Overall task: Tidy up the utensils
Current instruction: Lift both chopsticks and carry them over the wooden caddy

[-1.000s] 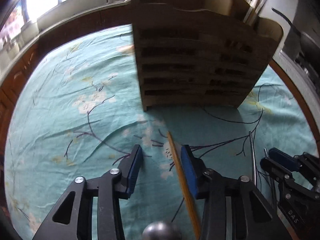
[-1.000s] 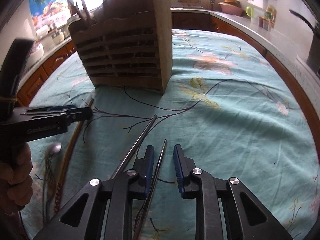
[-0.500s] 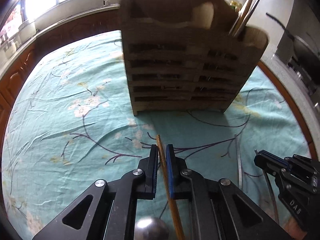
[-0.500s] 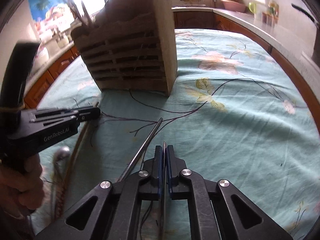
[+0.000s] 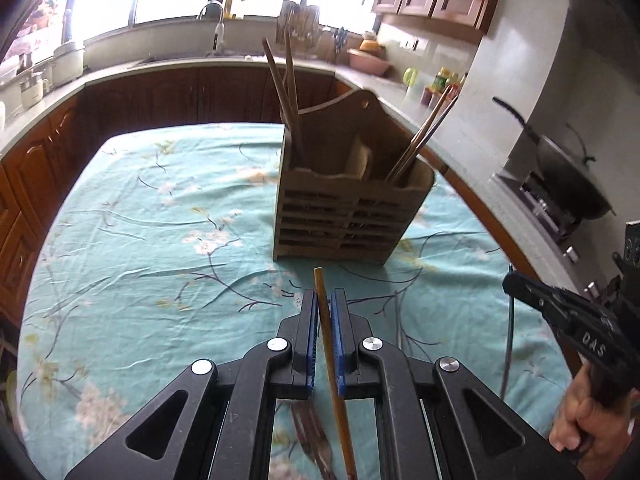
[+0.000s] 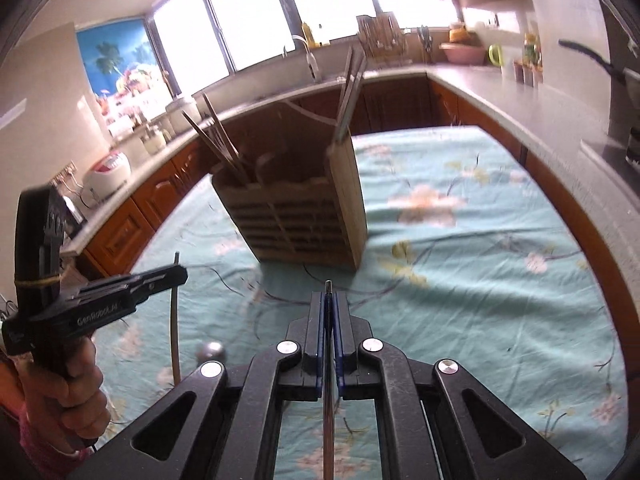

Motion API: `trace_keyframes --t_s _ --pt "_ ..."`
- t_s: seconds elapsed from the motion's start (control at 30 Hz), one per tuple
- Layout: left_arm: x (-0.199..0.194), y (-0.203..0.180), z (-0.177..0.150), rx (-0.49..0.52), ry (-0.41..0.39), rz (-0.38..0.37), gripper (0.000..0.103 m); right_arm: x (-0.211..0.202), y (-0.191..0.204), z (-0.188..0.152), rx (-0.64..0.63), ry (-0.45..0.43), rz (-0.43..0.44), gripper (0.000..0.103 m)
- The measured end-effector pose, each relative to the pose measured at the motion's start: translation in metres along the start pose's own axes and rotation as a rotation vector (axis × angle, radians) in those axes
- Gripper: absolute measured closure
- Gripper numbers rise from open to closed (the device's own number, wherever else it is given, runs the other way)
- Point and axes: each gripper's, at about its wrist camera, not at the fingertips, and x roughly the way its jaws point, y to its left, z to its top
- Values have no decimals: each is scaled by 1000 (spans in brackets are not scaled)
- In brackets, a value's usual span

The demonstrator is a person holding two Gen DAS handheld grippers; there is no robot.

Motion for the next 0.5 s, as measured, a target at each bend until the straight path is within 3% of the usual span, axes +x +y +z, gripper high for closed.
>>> trace_keyframes --t_s 0.27,0.5 --pt "-66 4 -12 -5 -65 -11 98 -31 15 9 -17 -75 22 99" --pt "-94 2 -19 -6 -112 -19 98 -53 23 13 -32 -133 29 99"
